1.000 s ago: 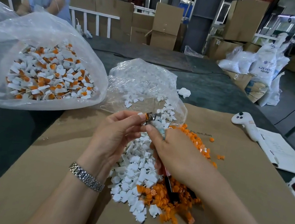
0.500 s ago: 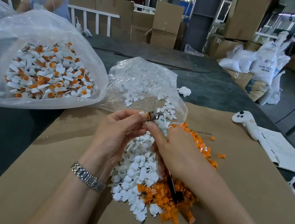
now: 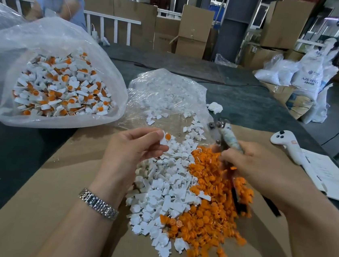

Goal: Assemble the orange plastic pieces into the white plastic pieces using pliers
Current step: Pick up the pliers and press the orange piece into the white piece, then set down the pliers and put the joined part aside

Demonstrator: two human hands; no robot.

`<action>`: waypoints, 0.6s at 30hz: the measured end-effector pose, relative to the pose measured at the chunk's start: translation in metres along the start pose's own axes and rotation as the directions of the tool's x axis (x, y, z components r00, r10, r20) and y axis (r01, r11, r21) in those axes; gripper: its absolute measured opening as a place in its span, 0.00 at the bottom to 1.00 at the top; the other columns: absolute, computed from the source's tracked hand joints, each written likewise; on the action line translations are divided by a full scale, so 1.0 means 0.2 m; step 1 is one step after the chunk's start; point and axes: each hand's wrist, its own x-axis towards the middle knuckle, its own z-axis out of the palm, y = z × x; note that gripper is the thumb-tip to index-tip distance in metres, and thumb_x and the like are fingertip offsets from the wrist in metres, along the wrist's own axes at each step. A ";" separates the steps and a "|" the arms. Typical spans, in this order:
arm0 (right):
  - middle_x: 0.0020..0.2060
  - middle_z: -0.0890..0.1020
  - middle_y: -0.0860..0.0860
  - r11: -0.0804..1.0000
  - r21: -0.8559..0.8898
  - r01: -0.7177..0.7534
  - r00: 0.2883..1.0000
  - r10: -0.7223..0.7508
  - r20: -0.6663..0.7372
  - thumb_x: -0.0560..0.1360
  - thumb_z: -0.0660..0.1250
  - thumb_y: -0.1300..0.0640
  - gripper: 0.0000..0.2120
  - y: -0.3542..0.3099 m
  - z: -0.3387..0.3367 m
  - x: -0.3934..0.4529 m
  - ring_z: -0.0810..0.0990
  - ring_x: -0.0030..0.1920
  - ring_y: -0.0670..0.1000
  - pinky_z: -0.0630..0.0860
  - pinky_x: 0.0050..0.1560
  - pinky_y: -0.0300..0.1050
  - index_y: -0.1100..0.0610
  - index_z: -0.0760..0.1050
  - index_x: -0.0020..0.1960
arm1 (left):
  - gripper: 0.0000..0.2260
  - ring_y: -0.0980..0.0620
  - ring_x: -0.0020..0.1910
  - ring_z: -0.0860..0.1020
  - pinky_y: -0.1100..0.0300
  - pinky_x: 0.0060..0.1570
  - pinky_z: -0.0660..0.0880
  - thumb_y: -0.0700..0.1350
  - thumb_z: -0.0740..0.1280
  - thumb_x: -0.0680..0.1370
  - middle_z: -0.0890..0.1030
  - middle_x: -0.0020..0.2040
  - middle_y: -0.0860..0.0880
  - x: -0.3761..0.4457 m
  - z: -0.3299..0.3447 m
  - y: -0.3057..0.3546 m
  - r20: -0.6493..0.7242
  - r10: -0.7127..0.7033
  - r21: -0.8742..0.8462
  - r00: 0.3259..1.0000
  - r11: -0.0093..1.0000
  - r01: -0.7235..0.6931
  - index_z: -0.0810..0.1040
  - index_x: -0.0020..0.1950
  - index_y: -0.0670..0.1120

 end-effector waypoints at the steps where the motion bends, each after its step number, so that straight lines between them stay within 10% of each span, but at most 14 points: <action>1: 0.31 0.78 0.49 0.986 -0.164 0.022 0.997 -0.034 -0.069 0.80 0.63 0.53 0.09 0.01 0.00 0.01 0.75 0.28 0.38 0.73 0.32 0.29 0.54 0.78 0.45 | 0.03 0.46 0.43 0.87 0.63 0.41 0.82 0.38 0.76 0.76 0.88 0.44 0.41 0.00 -0.01 0.00 -0.015 0.009 0.056 1.000 0.998 -0.008 0.88 0.48 0.40; 5: 0.37 0.75 0.50 0.889 -0.459 0.007 0.983 -0.090 -0.160 0.80 0.64 0.50 0.09 0.09 0.02 0.09 0.75 0.32 0.42 0.65 0.27 0.37 0.52 0.73 0.41 | 0.03 0.55 0.37 0.85 0.66 0.32 0.78 0.43 0.74 0.78 0.87 0.39 0.50 0.02 -0.08 0.03 -0.117 0.107 0.440 0.987 0.897 -0.045 0.87 0.46 0.49; 9: 0.48 0.73 0.51 0.808 -0.583 -0.088 0.967 -0.071 -0.245 0.79 0.65 0.44 0.12 0.22 0.04 0.21 0.74 0.42 0.48 0.69 0.37 0.45 0.52 0.75 0.52 | 0.03 0.53 0.37 0.80 0.56 0.34 0.77 0.45 0.73 0.79 0.84 0.38 0.53 0.04 -0.31 0.07 -0.246 0.291 0.846 0.925 0.529 0.058 0.86 0.50 0.52; 18: 0.55 0.75 0.55 0.783 -0.603 -0.150 0.957 -0.037 -0.287 0.76 0.63 0.34 0.27 0.33 0.14 0.30 0.77 0.54 0.54 0.79 0.55 0.53 0.55 0.75 0.62 | 0.09 0.45 0.42 0.73 0.50 0.43 0.73 0.38 0.69 0.80 0.77 0.59 0.38 0.03 -0.55 0.08 -0.380 0.413 0.923 0.828 0.109 0.369 0.84 0.58 0.43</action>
